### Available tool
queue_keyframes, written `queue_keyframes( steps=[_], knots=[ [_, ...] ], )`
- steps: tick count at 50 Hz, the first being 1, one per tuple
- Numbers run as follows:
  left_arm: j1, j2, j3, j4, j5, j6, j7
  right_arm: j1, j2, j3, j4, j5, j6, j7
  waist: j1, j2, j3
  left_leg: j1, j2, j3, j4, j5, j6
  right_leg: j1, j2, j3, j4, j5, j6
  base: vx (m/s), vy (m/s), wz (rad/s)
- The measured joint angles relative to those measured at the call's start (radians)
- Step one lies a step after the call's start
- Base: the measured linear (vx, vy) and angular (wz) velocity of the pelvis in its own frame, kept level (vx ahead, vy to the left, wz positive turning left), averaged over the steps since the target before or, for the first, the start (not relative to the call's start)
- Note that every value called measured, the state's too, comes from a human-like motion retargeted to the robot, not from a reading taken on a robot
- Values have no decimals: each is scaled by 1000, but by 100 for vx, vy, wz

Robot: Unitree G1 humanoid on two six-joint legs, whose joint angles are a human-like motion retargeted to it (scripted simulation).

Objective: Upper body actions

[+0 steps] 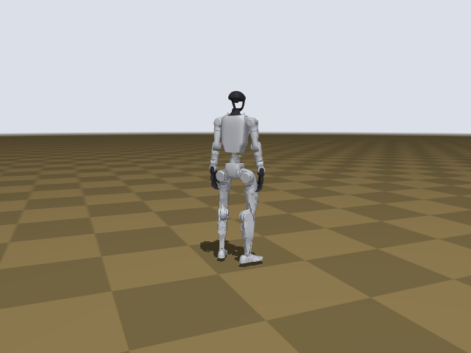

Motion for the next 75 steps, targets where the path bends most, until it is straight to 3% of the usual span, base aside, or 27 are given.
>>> queue_keyframes(
  steps=[6,15,28,35,51,75],
  knots=[
    [-80,11,-70,-24,-50,5,19,-66,-9,76,-57,-19,-33,12,4,-11,56,-12,-3,4,32,-11,7,-16,-16,5,27,-4,-11,-8,-2,-3],
    [-362,44,-170,-48,-149,-22,20,-267,-42,95,-111,28,-90,-40,78,-40,248,-174,62,38,272,-93,12,-180,-69,81,246,-91,-39,-29,-16,-23],
    [-865,277,-283,-146,-52,-19,11,-664,-194,48,-238,1,-149,-24,62,-36,381,-833,264,-107,1034,-376,37,-741,-112,105,825,-294,-101,-35,-15,5],
    [-1064,321,-341,-167,-75,-17,80,-831,-267,68,-262,97,-155,-35,76,-16,420,-1106,319,-161,1301,-474,91,-980,-107,103,1075,-389,-153,-18,-7,-8],
    [-1314,333,-393,-237,0,-36,160,-1095,-409,189,-349,120,-189,-85,58,-8,443,-1531,338,-198,1675,-562,198,-1396,-231,118,1518,-554,-234,-7,-4,10],
    [-1286,364,-383,-196,38,-22,233,-1087,-429,199,-300,82,-193,-150,61,-4,439,-1501,352,-195,1695,-570,209,-1371,-241,125,1534,-570,-228,-1,0,2]
  ],
)
